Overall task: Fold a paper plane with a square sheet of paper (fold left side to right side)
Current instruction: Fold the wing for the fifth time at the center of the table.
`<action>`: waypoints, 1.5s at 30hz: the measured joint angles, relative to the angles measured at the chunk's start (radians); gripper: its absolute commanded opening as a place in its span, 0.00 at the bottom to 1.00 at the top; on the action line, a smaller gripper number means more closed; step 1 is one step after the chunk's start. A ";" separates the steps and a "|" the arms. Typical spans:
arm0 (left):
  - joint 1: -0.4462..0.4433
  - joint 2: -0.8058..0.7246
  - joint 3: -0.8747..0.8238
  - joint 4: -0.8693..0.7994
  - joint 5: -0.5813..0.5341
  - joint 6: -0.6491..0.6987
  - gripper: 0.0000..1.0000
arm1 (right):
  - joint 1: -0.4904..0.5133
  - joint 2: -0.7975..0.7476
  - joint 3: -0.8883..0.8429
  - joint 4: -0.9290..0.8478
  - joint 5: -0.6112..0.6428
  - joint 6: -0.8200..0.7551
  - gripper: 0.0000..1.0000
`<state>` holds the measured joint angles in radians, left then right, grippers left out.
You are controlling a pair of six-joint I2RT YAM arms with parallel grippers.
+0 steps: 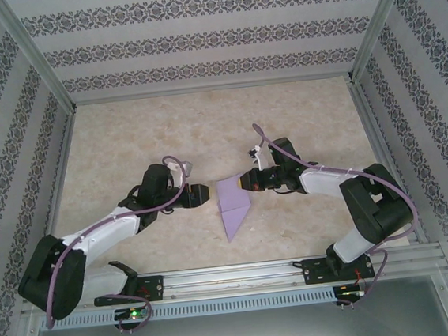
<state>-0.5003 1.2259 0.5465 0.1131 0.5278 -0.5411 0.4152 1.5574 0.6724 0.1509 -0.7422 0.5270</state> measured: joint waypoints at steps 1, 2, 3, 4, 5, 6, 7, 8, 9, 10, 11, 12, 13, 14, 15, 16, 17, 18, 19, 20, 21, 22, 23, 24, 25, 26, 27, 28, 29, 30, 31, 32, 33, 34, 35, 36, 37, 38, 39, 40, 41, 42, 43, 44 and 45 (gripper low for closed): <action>-0.016 -0.016 0.008 -0.027 -0.023 0.014 0.53 | 0.001 -0.002 0.000 -0.012 0.010 0.018 0.02; -0.038 -0.027 0.019 -0.056 -0.044 0.027 0.53 | 0.002 -0.004 0.000 -0.022 0.019 0.034 0.02; -0.068 -0.035 0.033 -0.087 -0.072 0.042 0.53 | 0.002 -0.006 0.000 -0.034 0.026 0.049 0.02; -0.103 -0.040 0.050 -0.119 -0.101 0.056 0.53 | 0.002 -0.008 0.000 -0.045 0.033 0.070 0.02; -0.145 -0.042 0.071 -0.153 -0.134 0.071 0.53 | 0.002 -0.009 0.000 -0.058 0.040 0.086 0.03; -0.177 -0.042 0.087 -0.175 -0.160 0.079 0.52 | 0.002 -0.010 0.000 -0.068 0.046 0.103 0.04; -0.217 -0.042 0.103 -0.198 -0.190 0.088 0.52 | 0.002 -0.012 0.000 -0.078 0.050 0.119 0.04; -0.254 -0.042 0.117 -0.218 -0.219 0.093 0.52 | 0.002 -0.013 0.000 -0.087 0.054 0.135 0.05; -0.286 -0.041 0.128 -0.232 -0.247 0.096 0.52 | 0.002 -0.014 0.000 -0.093 0.057 0.148 0.06; -0.325 -0.037 0.139 -0.247 -0.278 0.097 0.52 | 0.002 -0.016 0.000 -0.101 0.061 0.160 0.06; -0.360 -0.029 0.151 -0.262 -0.307 0.097 0.52 | 0.002 -0.017 0.000 -0.109 0.066 0.172 0.07; -0.394 -0.017 0.163 -0.275 -0.336 0.097 0.52 | 0.002 -0.018 0.000 -0.116 0.070 0.180 0.07; -0.428 -0.001 0.177 -0.291 -0.367 0.097 0.52 | 0.002 -0.018 0.001 -0.123 0.073 0.187 0.07; -0.462 0.020 0.194 -0.305 -0.397 0.097 0.52 | 0.002 -0.018 0.002 -0.130 0.076 0.194 0.07; -0.492 0.041 0.211 -0.318 -0.425 0.097 0.52 | 0.002 -0.018 0.004 -0.137 0.077 0.201 0.07; -0.521 0.066 0.229 -0.332 -0.452 0.097 0.52 | 0.007 -0.018 0.008 -0.143 0.081 0.205 0.07; -0.546 0.090 0.246 -0.343 -0.476 0.097 0.52 | 0.008 -0.018 0.012 -0.149 0.084 0.209 0.07; -0.567 0.113 0.262 -0.352 -0.500 0.097 0.52 | 0.012 -0.018 0.016 -0.155 0.087 0.209 0.07; -0.586 0.137 0.278 -0.362 -0.523 0.097 0.52 | 0.015 -0.018 0.020 -0.159 0.091 0.211 0.07; -0.605 0.164 0.296 -0.372 -0.550 0.097 0.52 | 0.019 -0.018 0.023 -0.161 0.094 0.212 0.07; -0.620 0.187 0.312 -0.380 -0.571 0.097 0.52 | 0.021 -0.019 0.026 -0.164 0.098 0.213 0.07; -0.635 0.211 0.328 -0.391 -0.594 0.097 0.52 | 0.024 -0.019 0.028 -0.164 0.100 0.216 0.07; -0.650 0.238 0.347 -0.404 -0.617 0.097 0.52 | 0.026 -0.019 0.031 -0.167 0.102 0.221 0.08; -0.661 0.261 0.365 -0.414 -0.636 0.097 0.52 | 0.026 -0.019 0.032 -0.169 0.103 0.224 0.08; -0.672 0.286 0.382 -0.424 -0.657 0.097 0.52 | 0.028 -0.019 0.035 -0.171 0.106 0.228 0.07; -0.680 0.307 0.397 -0.434 -0.674 0.097 0.52 | 0.028 -0.019 0.035 -0.171 0.107 0.230 0.08; -0.686 0.325 0.411 -0.444 -0.690 0.096 0.52 | 0.028 -0.019 0.037 -0.171 0.108 0.231 0.08; -0.693 0.346 0.425 -0.452 -0.705 0.096 0.52 | 0.028 -0.019 0.037 -0.171 0.110 0.231 0.08; -0.700 0.367 0.438 -0.463 -0.721 0.095 0.52 | 0.028 -0.019 0.037 -0.171 0.111 0.232 0.07; -0.706 0.386 0.450 -0.471 -0.734 0.093 0.51 | 0.028 -0.019 0.039 -0.172 0.114 0.234 0.07; -0.711 0.404 0.460 -0.478 -0.745 0.092 0.51 | 0.028 -0.019 0.039 -0.173 0.115 0.234 0.07; -0.716 0.422 0.469 -0.486 -0.754 0.089 0.51 | 0.028 -0.019 0.040 -0.174 0.116 0.234 0.08; -0.719 0.439 0.478 -0.495 -0.764 0.088 0.51 | 0.028 -0.019 0.041 -0.177 0.117 0.235 0.07; -0.721 0.454 0.487 -0.502 -0.771 0.087 0.50 | 0.028 -0.019 0.042 -0.178 0.118 0.235 0.07; -0.723 0.473 0.496 -0.510 -0.777 0.085 0.50 | 0.028 -0.019 0.042 -0.178 0.118 0.235 0.07; -0.724 0.489 0.504 -0.514 -0.783 0.084 0.49 | 0.028 -0.019 0.043 -0.179 0.118 0.235 0.07; -0.724 0.500 0.509 -0.520 -0.789 0.081 0.49 | 0.028 -0.019 0.044 -0.179 0.118 0.235 0.07; -0.724 0.512 0.513 -0.525 -0.797 0.077 0.48 | 0.031 -0.019 0.046 -0.178 0.119 0.236 0.07; -0.724 0.522 0.515 -0.528 -0.805 0.072 0.47 | 0.033 -0.019 0.048 -0.178 0.121 0.237 0.07; -0.724 0.530 0.518 -0.533 -0.813 0.068 0.46 | 0.035 -0.019 0.050 -0.178 0.122 0.238 0.07; -0.724 0.537 0.518 -0.535 -0.822 0.063 0.45 | 0.035 -0.019 0.050 -0.178 0.122 0.238 0.07; -0.724 0.543 0.518 -0.539 -0.830 0.059 0.44 | 0.035 -0.019 0.051 -0.178 0.122 0.238 0.07; -0.724 0.546 0.518 -0.541 -0.835 0.055 0.43 | 0.035 -0.018 0.051 -0.178 0.122 0.238 0.07; -0.724 0.549 0.518 -0.544 -0.842 0.050 0.42 | 0.035 -0.018 0.052 -0.178 0.123 0.238 0.07; -0.724 0.549 0.518 -0.547 -0.848 0.045 0.41 | 0.035 -0.017 0.052 -0.178 0.124 0.238 0.07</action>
<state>-1.2240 1.7752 1.0649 -0.4343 -0.3199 -0.4965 0.4500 1.5402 0.7246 -0.0273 -0.6178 0.7647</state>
